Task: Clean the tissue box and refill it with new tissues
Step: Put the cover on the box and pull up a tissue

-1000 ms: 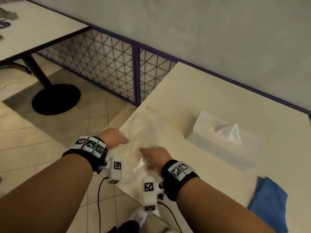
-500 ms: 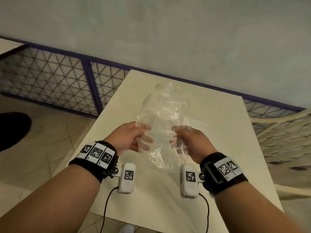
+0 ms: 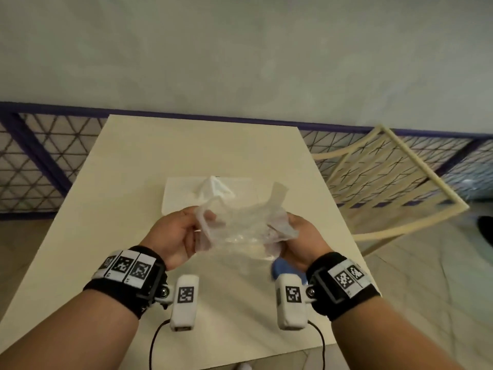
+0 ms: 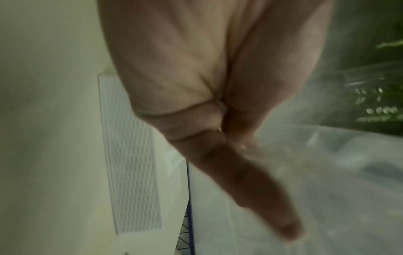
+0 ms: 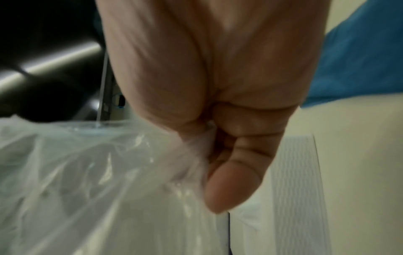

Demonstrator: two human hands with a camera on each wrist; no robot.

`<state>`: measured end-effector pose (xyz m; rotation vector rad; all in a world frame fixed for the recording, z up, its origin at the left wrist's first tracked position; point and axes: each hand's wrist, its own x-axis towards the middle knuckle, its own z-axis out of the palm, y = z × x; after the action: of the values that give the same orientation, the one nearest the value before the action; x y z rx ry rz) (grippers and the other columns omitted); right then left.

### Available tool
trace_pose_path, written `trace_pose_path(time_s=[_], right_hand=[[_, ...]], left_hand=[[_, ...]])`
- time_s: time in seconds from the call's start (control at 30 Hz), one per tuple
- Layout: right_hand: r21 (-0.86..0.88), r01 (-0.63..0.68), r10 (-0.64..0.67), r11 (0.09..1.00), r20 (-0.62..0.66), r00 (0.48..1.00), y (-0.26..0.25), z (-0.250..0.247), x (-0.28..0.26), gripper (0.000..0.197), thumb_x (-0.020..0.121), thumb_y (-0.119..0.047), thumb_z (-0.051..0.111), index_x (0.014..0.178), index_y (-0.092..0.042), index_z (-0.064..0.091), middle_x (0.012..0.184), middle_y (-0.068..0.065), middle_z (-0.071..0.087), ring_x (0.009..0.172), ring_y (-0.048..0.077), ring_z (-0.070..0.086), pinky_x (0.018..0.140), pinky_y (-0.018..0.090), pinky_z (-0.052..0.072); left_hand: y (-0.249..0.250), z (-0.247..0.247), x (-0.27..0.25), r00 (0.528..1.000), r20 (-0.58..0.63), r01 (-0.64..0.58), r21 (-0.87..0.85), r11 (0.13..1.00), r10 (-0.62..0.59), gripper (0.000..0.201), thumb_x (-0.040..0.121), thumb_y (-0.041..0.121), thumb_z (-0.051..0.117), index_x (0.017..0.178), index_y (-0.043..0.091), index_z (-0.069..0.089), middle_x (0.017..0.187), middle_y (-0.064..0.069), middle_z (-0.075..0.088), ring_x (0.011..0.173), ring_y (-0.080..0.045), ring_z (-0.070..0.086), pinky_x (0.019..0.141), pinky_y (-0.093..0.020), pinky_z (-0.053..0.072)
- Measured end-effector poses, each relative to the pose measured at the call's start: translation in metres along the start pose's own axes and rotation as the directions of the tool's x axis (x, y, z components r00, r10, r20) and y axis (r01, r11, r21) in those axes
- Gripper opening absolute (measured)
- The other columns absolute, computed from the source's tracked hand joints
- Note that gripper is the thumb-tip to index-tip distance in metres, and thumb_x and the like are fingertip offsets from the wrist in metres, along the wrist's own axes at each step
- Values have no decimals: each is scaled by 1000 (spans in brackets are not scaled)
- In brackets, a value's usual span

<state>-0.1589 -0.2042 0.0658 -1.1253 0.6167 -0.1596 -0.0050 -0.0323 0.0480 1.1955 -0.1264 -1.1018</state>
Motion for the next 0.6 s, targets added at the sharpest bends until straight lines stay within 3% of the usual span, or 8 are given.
trace_pose_path(time_s=[0.07,0.1,0.2,0.3,0.4,0.47,0.53,0.6], right_hand=[[-51,9,-12,999,-42,999,-2,-8,-4,14,73,0,63,80,-4,74,89,29,63,82,40,56,79,50,53],[-62,9,-13,998,-58,998,-2,-13,-4,22,79,7,57,73,-5,74,79,22,64,72,34,57,66,40,57],[60,-28,29,998,-15,999,-5,-22,-7,19,81,4,50,93,8,63,82,18,64,61,25,62,65,37,59],[268,-36,21,963,57,998,-6,-29,-9,43,70,-24,57,104,1,64,102,16,65,79,32,64,78,46,50],[181,-69,65,981,26,998,-6,-26,-8,45,77,-47,63,118,-28,67,113,7,60,89,32,63,80,46,50],[90,-54,54,994,10,999,-3,-19,-8,31,85,-23,63,113,-34,69,104,5,65,85,29,63,79,44,52],[19,-27,28,999,-58,998,2,-16,-6,39,85,5,52,93,-23,77,86,7,68,70,21,60,65,32,53],[-11,-19,16,1000,-170,985,4,-12,-5,39,83,11,46,73,-11,76,88,11,71,66,18,61,59,27,49]], left_hand=[[0,3,3,997,51,53,-32,998,-51,46,95,29,37,83,5,74,102,-15,72,88,-38,55,64,-40,54],[0,3,5,995,62,74,-20,997,-72,57,96,43,33,86,4,73,103,-14,72,88,-37,58,64,-40,54],[3,9,5,993,82,84,72,994,-90,59,84,61,52,95,6,71,99,-9,72,83,-30,66,66,-39,53],[3,14,1,993,114,5,181,983,-26,53,58,29,78,107,10,66,99,-8,71,78,-28,69,62,-37,54],[0,20,-1,996,53,-79,216,973,69,45,75,-7,67,113,17,59,113,-5,63,80,-23,67,59,-33,55],[-4,21,-1,990,33,-138,246,959,134,40,78,-9,65,106,19,60,114,-6,62,78,-22,66,56,-28,54],[-6,21,-1,986,2,-158,278,947,164,24,79,-5,68,93,15,65,113,-11,66,82,-21,69,59,-24,54],[-7,19,-1,988,-24,-144,252,957,155,17,84,-1,64,94,12,68,115,-11,67,95,-23,70,71,-29,56]])
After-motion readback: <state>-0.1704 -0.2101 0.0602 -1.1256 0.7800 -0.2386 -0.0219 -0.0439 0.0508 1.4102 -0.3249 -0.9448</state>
